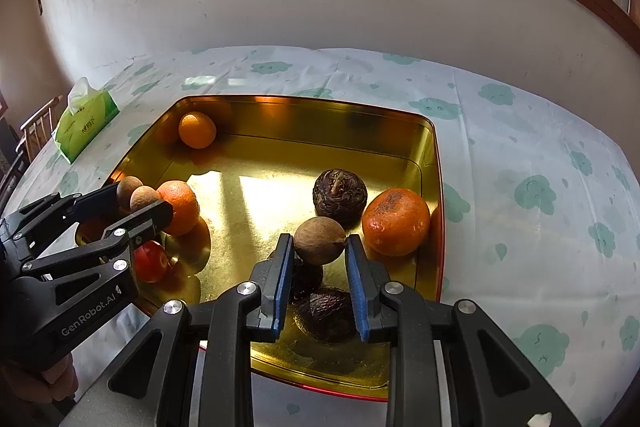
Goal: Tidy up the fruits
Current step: 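Open the right tool to drop its brown fruit while the left tool releases its two, then move both open tools back away from the tin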
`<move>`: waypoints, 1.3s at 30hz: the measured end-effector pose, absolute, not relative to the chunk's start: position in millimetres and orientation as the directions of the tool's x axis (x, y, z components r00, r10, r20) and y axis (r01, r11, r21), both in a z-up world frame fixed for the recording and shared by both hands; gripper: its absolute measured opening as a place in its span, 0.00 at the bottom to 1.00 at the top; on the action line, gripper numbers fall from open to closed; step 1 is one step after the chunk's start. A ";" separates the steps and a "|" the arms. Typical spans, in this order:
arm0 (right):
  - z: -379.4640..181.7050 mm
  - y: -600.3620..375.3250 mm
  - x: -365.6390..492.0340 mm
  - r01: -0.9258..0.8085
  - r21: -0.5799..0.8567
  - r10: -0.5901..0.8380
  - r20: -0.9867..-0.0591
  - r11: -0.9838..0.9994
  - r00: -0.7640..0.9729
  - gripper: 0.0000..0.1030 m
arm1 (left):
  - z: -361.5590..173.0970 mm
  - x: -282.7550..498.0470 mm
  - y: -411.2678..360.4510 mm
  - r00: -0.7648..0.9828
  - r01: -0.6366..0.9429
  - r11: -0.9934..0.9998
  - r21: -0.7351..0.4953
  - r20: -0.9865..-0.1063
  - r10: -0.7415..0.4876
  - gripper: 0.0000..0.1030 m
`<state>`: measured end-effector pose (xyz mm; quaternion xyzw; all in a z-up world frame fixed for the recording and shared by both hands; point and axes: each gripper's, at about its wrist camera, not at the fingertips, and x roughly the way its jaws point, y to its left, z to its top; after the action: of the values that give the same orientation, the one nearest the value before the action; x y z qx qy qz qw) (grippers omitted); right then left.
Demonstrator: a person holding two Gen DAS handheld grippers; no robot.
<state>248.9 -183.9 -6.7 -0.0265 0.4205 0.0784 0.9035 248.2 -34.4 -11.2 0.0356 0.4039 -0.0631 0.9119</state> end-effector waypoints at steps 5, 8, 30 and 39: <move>-4.1 -185.1 245.6 -0.156 0.018 0.115 -0.758 0.988 0.642 0.25 | -12.7 246.5 -33.9 0.656 0.145 0.989 0.001 -0.749 -0.095 0.48; -1.5 -184.9 242.8 -0.154 0.016 0.113 -0.753 0.988 0.649 0.32 | -12.4 246.2 -33.9 0.650 0.147 0.989 -0.005 -0.753 -0.100 0.49; 8.8 -187.2 211.9 -0.140 0.013 0.104 -0.738 0.990 0.667 0.40 | 4.3 205.3 -29.9 0.670 0.134 0.991 0.013 -0.738 -0.080 0.64; 16.8 -183.3 185.0 -0.133 0.015 0.102 -0.727 0.991 0.679 0.40 | 15.0 180.3 -23.1 0.687 0.106 0.994 0.000 -0.723 -0.073 0.64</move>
<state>185.0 -183.3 16.8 -0.0195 0.3955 0.0643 0.9160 180.3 -23.1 15.0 0.0210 0.3926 -0.0490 0.9181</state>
